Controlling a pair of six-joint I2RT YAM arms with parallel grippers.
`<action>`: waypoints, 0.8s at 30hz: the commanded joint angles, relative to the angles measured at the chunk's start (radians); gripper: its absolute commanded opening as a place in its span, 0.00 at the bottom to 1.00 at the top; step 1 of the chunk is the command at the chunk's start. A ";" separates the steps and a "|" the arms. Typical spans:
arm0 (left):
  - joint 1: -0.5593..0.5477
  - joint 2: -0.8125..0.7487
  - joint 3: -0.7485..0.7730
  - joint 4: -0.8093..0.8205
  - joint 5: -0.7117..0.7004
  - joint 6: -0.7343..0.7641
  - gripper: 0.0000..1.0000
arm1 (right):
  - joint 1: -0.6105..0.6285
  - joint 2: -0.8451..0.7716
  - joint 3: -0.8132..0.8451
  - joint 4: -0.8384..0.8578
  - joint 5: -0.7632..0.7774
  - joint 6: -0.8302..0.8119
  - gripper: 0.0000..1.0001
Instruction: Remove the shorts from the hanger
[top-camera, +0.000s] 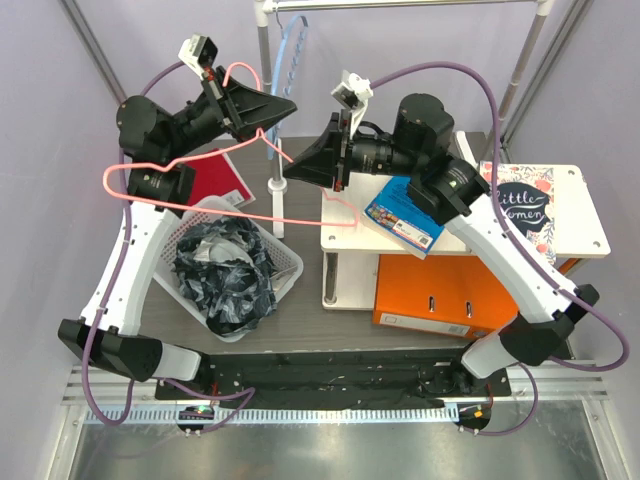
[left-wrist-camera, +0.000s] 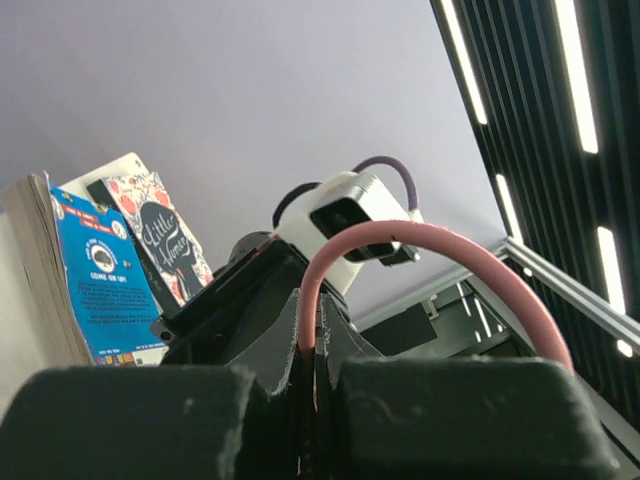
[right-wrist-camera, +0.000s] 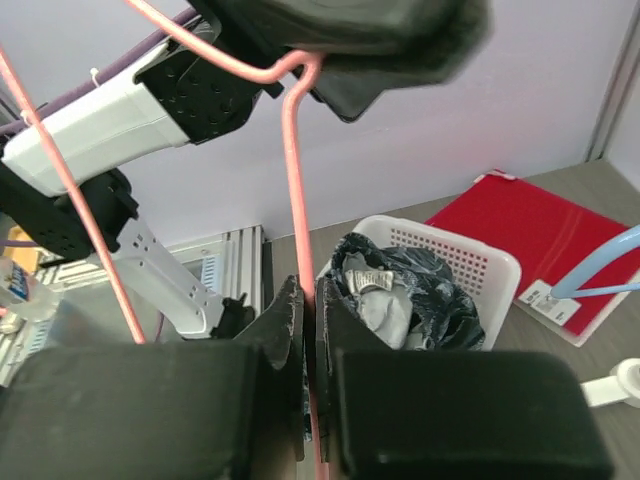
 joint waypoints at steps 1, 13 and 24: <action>-0.012 -0.013 0.051 0.023 0.033 0.050 0.01 | -0.017 -0.103 -0.055 0.025 0.274 -0.146 0.01; 0.075 -0.084 0.146 -0.385 0.037 0.339 0.96 | -0.017 -0.180 -0.100 -0.004 0.389 -0.407 0.01; 0.254 -0.179 0.285 -0.912 -0.263 0.595 0.98 | -0.017 -0.235 -0.189 0.195 0.316 -0.265 0.01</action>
